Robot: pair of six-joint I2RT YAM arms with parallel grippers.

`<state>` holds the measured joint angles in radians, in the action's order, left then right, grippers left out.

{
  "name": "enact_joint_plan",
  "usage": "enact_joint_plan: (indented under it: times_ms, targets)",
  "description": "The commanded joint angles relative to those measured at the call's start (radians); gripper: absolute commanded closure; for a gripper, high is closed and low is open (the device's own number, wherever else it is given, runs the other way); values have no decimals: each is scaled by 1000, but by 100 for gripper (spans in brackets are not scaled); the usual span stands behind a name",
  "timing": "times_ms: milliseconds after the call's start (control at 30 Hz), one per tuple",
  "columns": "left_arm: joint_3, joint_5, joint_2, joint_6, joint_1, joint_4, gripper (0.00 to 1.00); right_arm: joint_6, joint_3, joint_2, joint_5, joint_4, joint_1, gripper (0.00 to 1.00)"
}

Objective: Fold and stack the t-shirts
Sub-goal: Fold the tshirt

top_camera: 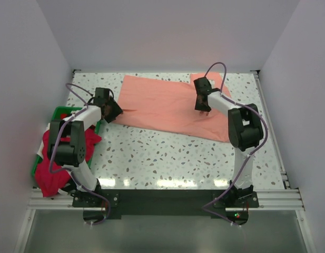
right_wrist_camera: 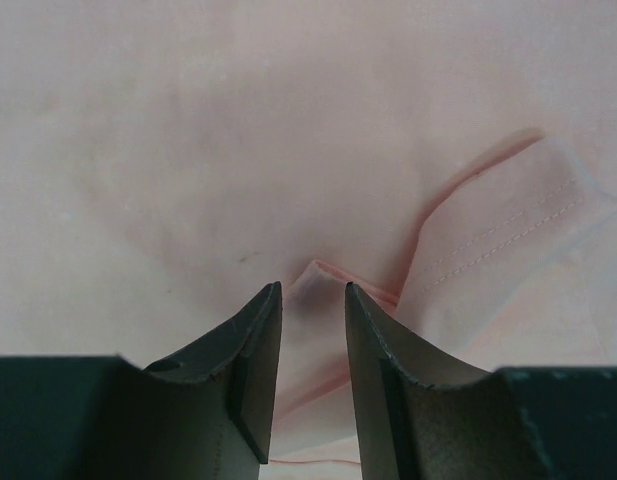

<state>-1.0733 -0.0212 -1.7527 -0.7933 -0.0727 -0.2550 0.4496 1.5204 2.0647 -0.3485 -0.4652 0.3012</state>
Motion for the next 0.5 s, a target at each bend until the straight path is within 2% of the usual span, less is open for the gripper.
enact_joint_plan:
  times_ms: [0,267,367,467]
  targets:
    - [-5,9,-5,0,-2,33,46,9,47,6,-21,-23,3,64]
    - [-5,9,-10,-1,-2,34,46,15,40,28,-33,-24,4,65]
    - [-5,10,-13,-1,-2,34,46,18,32,32,-30,-16,4,69]
    - [-5,10,-13,-1,-2,34,46,23,24,29,-29,-12,3,78]
